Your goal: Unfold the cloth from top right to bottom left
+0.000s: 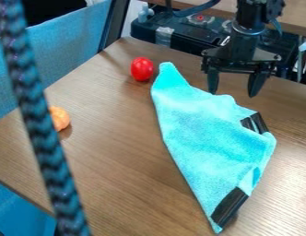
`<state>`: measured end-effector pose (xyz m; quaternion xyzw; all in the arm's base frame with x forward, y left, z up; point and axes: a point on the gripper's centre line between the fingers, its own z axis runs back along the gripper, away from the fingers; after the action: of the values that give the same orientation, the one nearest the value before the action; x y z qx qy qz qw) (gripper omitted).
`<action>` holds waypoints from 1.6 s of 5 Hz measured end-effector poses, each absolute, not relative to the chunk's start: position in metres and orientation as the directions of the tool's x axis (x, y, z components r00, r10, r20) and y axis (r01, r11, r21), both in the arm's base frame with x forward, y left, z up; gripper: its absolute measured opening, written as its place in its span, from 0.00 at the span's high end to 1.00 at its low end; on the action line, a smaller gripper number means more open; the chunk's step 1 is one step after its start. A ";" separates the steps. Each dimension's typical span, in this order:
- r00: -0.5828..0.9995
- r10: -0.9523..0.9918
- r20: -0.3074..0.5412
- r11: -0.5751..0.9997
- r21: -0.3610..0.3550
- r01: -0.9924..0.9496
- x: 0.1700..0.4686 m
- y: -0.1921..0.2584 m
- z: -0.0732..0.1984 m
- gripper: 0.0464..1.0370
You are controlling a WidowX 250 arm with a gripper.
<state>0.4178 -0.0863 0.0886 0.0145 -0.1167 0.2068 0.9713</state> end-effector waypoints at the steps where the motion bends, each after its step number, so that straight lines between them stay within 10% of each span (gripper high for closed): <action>1: 0.895 0.400 0.196 0.912 0.009 -0.410 0.415 -0.085 0.070 0.04; 8: 0.907 0.349 0.238 0.921 0.094 -0.379 0.422 -0.108 0.049 0.04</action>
<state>0.4224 -0.1080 0.0494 0.0691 -0.1089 0.1867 0.9739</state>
